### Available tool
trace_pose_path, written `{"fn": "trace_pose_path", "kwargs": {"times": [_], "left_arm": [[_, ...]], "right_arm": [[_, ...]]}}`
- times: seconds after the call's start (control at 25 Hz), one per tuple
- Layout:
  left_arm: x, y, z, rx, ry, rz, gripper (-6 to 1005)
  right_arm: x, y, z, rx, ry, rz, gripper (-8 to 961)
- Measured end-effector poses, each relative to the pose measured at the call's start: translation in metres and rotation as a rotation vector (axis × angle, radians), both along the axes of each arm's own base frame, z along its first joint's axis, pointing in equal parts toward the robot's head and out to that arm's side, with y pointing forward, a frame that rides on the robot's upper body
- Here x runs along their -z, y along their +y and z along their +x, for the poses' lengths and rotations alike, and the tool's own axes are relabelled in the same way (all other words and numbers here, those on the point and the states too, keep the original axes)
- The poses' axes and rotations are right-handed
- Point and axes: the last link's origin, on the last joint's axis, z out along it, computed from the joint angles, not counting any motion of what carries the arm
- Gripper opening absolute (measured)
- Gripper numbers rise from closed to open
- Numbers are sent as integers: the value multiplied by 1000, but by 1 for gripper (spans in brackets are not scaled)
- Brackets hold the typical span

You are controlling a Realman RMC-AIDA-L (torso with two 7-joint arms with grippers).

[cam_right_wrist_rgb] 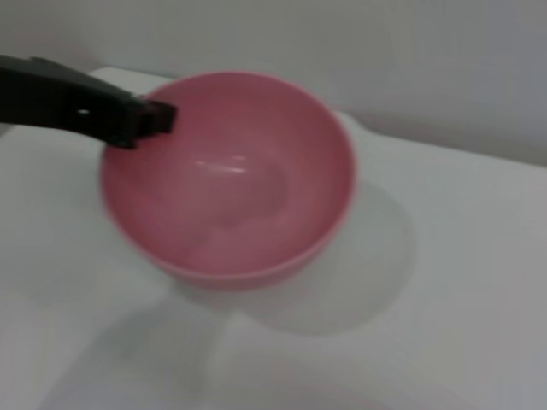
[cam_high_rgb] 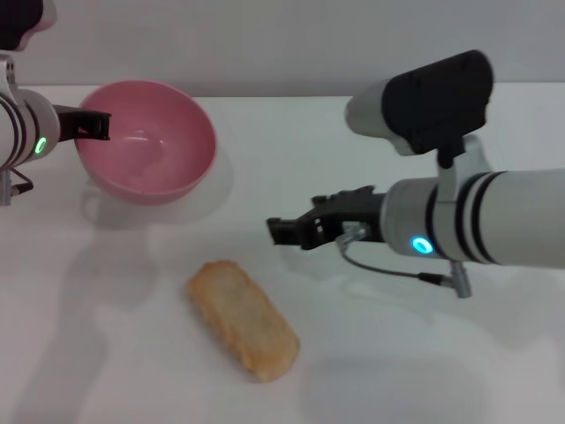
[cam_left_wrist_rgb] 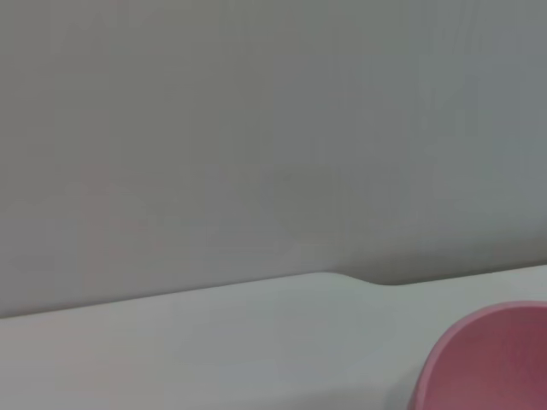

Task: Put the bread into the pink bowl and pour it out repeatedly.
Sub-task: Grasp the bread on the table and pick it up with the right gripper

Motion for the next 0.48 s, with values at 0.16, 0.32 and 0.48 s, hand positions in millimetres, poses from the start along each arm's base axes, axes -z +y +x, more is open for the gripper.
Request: {"fn": "trace_pose_path", "kwargs": {"times": [0.16, 0.32, 0.48], "left_arm": [[0, 0, -1, -4, 2, -2, 49], [0, 2, 0, -1, 6, -1, 49], [1, 3, 0, -3, 9, -3, 49]], "right_arm": [[10, -2, -3, -10, 27, -25, 638], [23, -5, -3, -3, 46, -53, 635], [37, -6, 0, 13, 66, -103, 632]]}}
